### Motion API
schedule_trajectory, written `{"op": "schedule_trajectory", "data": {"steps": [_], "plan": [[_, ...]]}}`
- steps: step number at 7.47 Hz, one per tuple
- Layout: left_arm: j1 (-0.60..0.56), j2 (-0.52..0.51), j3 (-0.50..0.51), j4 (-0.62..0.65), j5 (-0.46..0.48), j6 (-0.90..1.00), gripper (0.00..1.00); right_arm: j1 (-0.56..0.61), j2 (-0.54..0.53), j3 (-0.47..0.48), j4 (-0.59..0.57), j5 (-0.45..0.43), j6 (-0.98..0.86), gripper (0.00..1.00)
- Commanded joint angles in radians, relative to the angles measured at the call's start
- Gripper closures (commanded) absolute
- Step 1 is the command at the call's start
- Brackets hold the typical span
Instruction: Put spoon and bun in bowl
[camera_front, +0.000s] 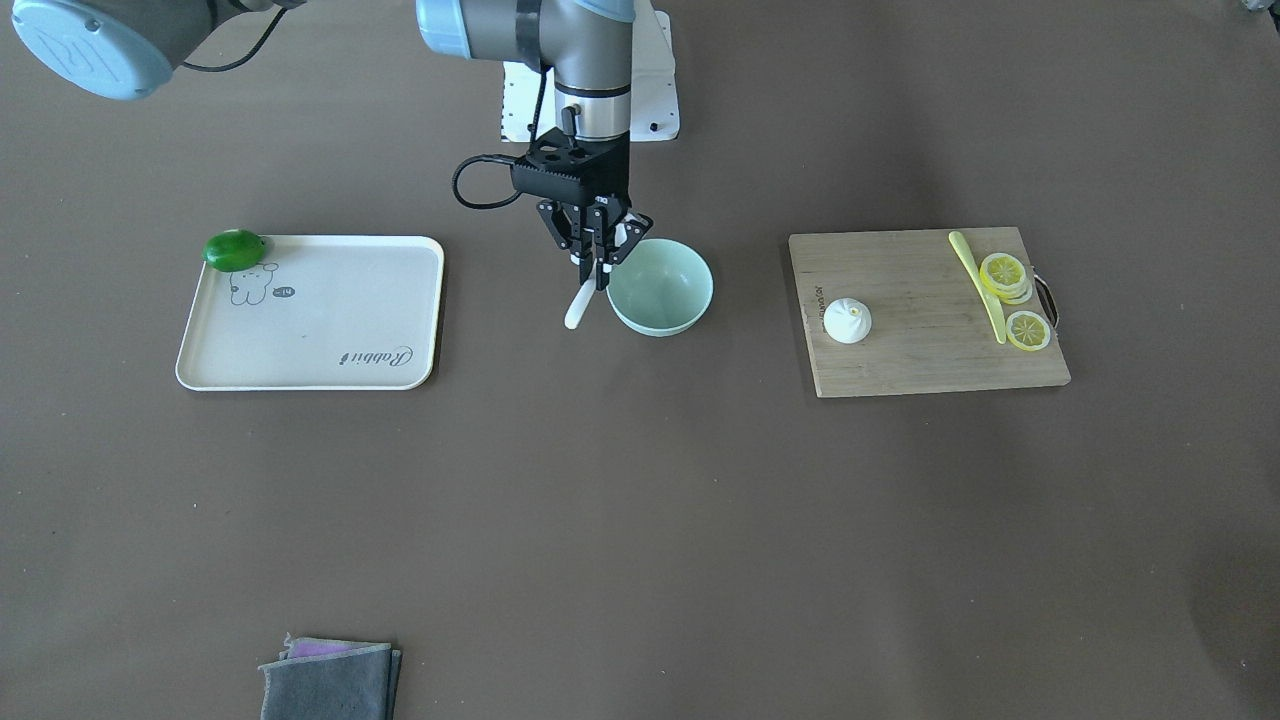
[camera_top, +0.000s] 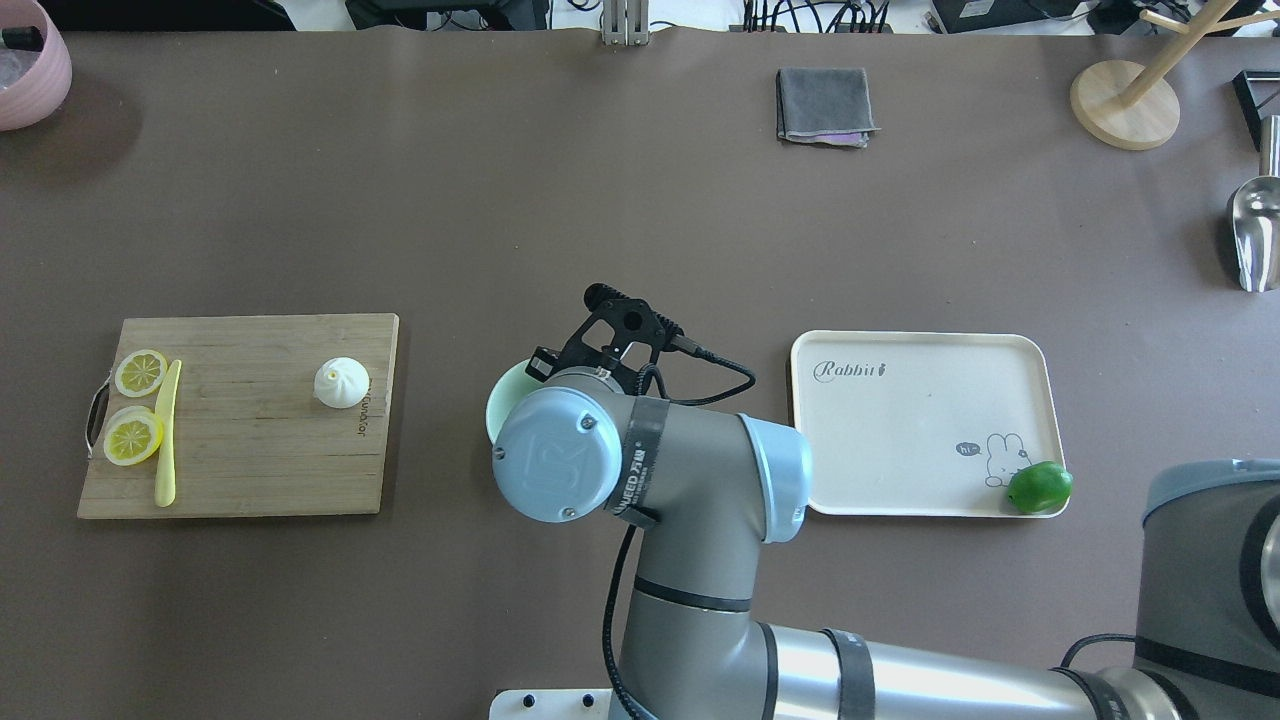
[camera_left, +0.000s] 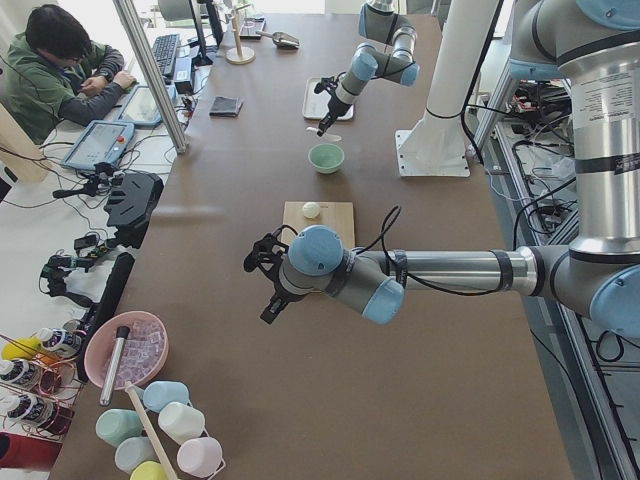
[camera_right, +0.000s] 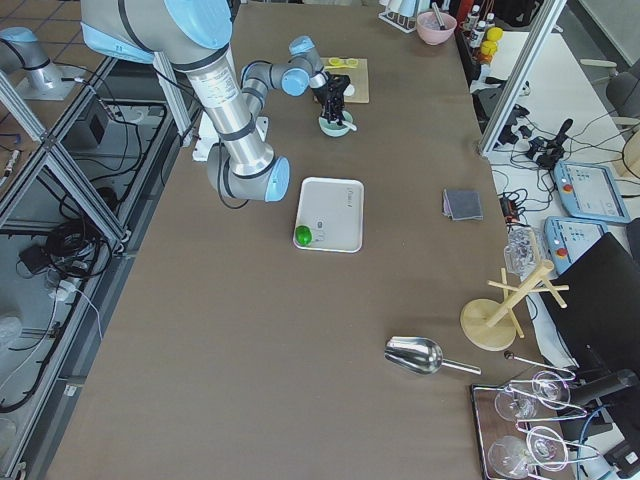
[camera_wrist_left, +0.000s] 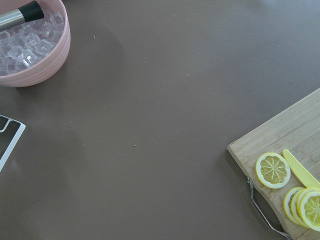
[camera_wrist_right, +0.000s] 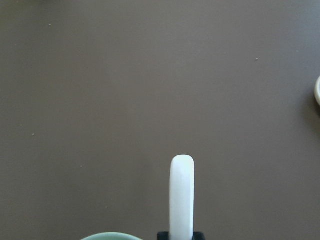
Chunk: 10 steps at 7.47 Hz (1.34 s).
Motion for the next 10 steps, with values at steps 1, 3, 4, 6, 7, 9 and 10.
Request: {"op": "schedule_trajectory", "data": {"steps": [1, 3, 4, 6, 7, 9, 10], "plan": [[0.000, 0.000, 0.000, 0.000, -0.020, 0.000, 0.01, -0.025, 0.061, -0.070, 0.000, -0.037, 0.024, 0.71], [0.000, 0.000, 0.000, 0.000, -0.020, 0.000, 0.01, -0.038, 0.044, -0.073, -0.004, -0.116, 0.017, 0.00], [0.000, -0.001, -0.002, 0.000, -0.020, -0.002, 0.01, -0.036, 0.047, -0.060, -0.004, -0.118, -0.003, 0.00], [0.033, -0.008, -0.020, -0.026, -0.023, -0.122, 0.01, -0.001, 0.029, 0.024, -0.009, -0.081, -0.112, 0.00], [0.110, -0.009, -0.021, -0.152, -0.011, -0.246, 0.01, 0.040, -0.020, 0.084, -0.007, -0.023, -0.184, 0.00], [0.297, -0.046, -0.021, -0.340, 0.028, -0.445, 0.02, 0.163, -0.143, 0.216, -0.001, 0.111, -0.390, 0.00], [0.384, -0.049, -0.023, -0.430, 0.133, -0.542, 0.02, 0.247, -0.221, 0.302, 0.003, 0.226, -0.516, 0.00]]}}
